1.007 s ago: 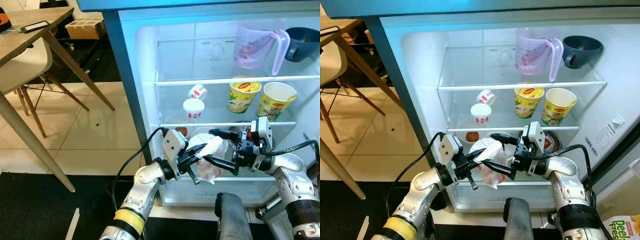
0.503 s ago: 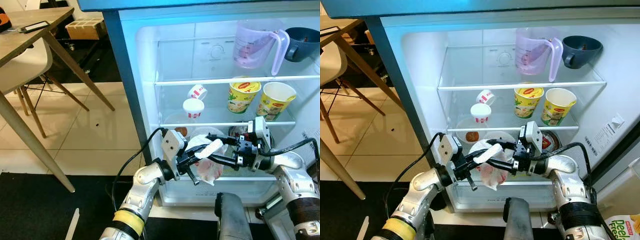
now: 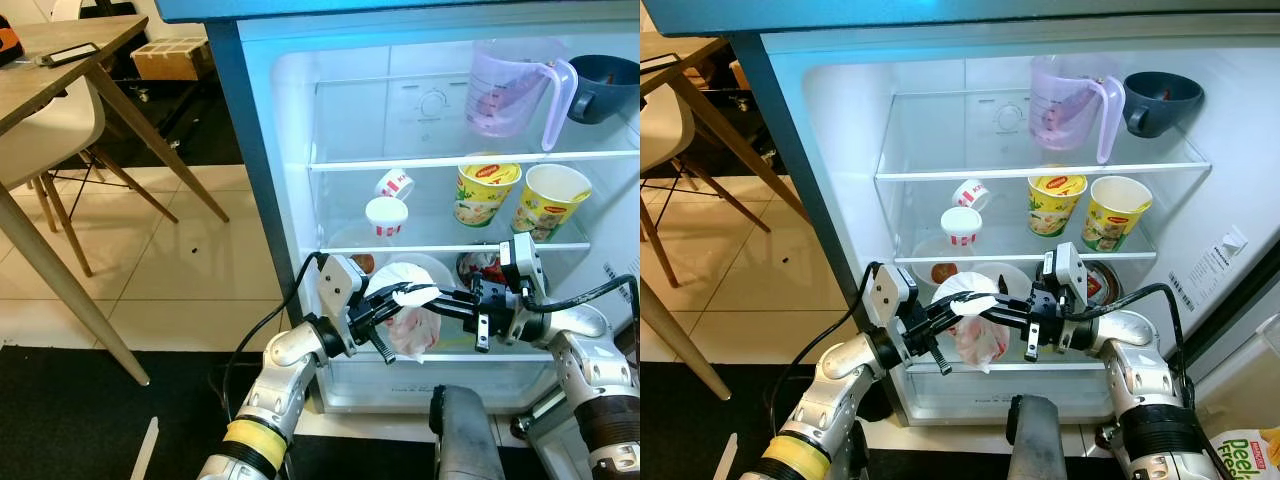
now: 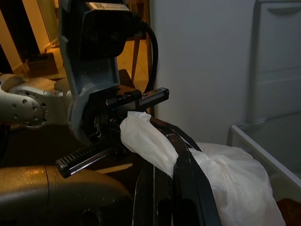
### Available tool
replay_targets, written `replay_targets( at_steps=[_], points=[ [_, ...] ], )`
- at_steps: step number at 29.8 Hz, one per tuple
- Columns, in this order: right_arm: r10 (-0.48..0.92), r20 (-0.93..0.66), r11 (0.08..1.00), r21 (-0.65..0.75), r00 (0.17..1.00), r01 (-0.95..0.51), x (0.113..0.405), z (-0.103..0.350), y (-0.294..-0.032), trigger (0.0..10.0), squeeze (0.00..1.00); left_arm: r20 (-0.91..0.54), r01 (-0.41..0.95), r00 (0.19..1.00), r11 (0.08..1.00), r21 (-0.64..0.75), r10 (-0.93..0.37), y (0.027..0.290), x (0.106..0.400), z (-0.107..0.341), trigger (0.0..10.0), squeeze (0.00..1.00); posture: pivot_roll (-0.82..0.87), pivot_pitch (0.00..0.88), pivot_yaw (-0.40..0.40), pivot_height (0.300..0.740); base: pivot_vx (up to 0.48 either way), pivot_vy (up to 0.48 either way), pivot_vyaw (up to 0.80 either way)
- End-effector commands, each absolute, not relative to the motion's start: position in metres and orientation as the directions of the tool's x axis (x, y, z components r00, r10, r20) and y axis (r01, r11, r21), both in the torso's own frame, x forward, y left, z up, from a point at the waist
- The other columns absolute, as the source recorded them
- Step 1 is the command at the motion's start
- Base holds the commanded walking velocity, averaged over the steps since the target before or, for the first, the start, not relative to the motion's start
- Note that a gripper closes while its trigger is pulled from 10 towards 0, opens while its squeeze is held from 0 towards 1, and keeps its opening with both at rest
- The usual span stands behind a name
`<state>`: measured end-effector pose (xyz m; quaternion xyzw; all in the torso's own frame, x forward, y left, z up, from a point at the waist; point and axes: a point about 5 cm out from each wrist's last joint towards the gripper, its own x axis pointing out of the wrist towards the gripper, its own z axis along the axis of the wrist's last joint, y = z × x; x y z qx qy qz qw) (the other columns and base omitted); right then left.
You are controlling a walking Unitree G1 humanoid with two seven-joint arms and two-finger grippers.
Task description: Restocking fridge
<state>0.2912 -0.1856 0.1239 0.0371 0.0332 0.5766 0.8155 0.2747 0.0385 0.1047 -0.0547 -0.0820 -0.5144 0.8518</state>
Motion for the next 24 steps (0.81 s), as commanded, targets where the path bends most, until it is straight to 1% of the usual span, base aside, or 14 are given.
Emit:
replay_targets(
  at_steps=[1, 6, 7, 8, 9, 10, 11, 12, 13, 18, 24],
  points=[
    [0.92, 0.02, 0.388, 0.098, 0.392, -0.916, 0.295, 0.128, -0.189, 0.0, 0.0, 0.188, 0.914, 0.396, 0.405, 0.013, -0.899, 0.033, 0.268, 0.105, 10.0, 0.0, -0.05, 0.019, 0.054, 0.395, 0.0, 0.0, 0.0],
    [0.913, 0.035, 0.403, 0.095, 0.408, -0.91, 0.296, 0.129, -0.189, 0.0, 0.0, 0.187, 0.914, 0.396, 0.405, 0.012, -0.899, 0.033, 0.268, 0.105, 10.0, 0.0, -0.05, 0.019, 0.054, 0.395, 0.0, 0.0, 0.0],
    [0.901, 0.053, 0.424, 0.09, 0.43, -0.901, 0.299, 0.131, -0.19, 0.0, 0.0, 0.186, 0.914, 0.396, 0.405, 0.011, -0.899, 0.033, 0.268, 0.105, 10.0, 0.0, -0.05, 0.018, 0.054, 0.395, 0.0, 0.0, 0.0],
    [0.901, 0.053, 0.424, 0.09, 0.43, -0.901, 0.299, 0.131, -0.19, 0.0, 0.0, 0.186, 0.914, 0.396, 0.405, 0.011, -0.899, 0.033, 0.268, 0.105, 10.0, 0.0, -0.05, 0.018, 0.054, 0.395, 0.0, 0.0, 0.0],
    [0.877, 0.093, 0.464, 0.09, 0.471, -0.882, 0.304, 0.136, -0.191, 0.0, 0.0, 0.179, 0.916, 0.394, 0.401, 0.003, -0.901, 0.032, 0.267, 0.103, 10.0, 0.0, -0.05, 0.018, 0.054, 0.395, 0.0, 0.0, 0.0],
    [0.877, 0.093, 0.464, 0.09, 0.471, -0.882, 0.304, 0.136, -0.191, 0.0, 0.0, 0.179, 0.916, 0.394, 0.401, 0.003, -0.901, 0.032, 0.267, 0.103, 10.0, 0.0, -0.05, 0.018, 0.054, 0.395, 0.0, 0.0, 0.0],
    [0.852, 0.134, 0.497, 0.095, 0.506, -0.862, 0.308, 0.14, -0.192, 0.0, 0.0, 0.173, 0.918, 0.392, 0.397, -0.004, -0.904, 0.032, 0.267, 0.102, 10.0, 0.0, -0.05, 0.018, 0.054, 0.395, 0.0, 0.0, 0.0],
    [0.828, 0.169, 0.524, 0.104, 0.535, -0.845, 0.312, 0.144, -0.192, 0.0, 0.0, 0.169, 0.919, 0.391, 0.395, -0.013, -0.905, 0.032, 0.266, 0.101, 10.0, 0.32, -0.05, 0.018, 0.054, 0.395, 0.0, 0.0, 0.0],
    [0.806, 0.185, 0.552, 0.106, 0.562, -0.827, 0.315, 0.146, -0.193, 0.0, 0.0, 0.166, 0.922, 0.385, 0.386, -0.03, -0.908, 0.032, 0.266, 0.1, 10.0, 1.0, -0.05, 0.018, 0.054, 0.395, 0.0, 0.0, 0.0],
    [0.778, 0.189, 0.59, 0.108, 0.599, -0.8, 0.32, 0.147, -0.192, 0.0, 0.0, 0.167, 0.923, 0.383, 0.382, -0.042, -0.909, 0.033, 0.266, 0.101, 10.0, 1.0, -0.04, 0.019, 0.052, 0.395, 0.0, 0.0, 0.0],
    [0.772, 0.193, 0.595, 0.112, 0.605, -0.796, 0.321, 0.147, -0.191, 0.0, 0.0, 0.166, 0.923, 0.383, 0.382, -0.041, -0.909, 0.033, 0.265, 0.1, 10.0, 1.0, -0.04, 0.019, 0.051, 0.395, 0.0, 0.0, 0.0]
  ],
)
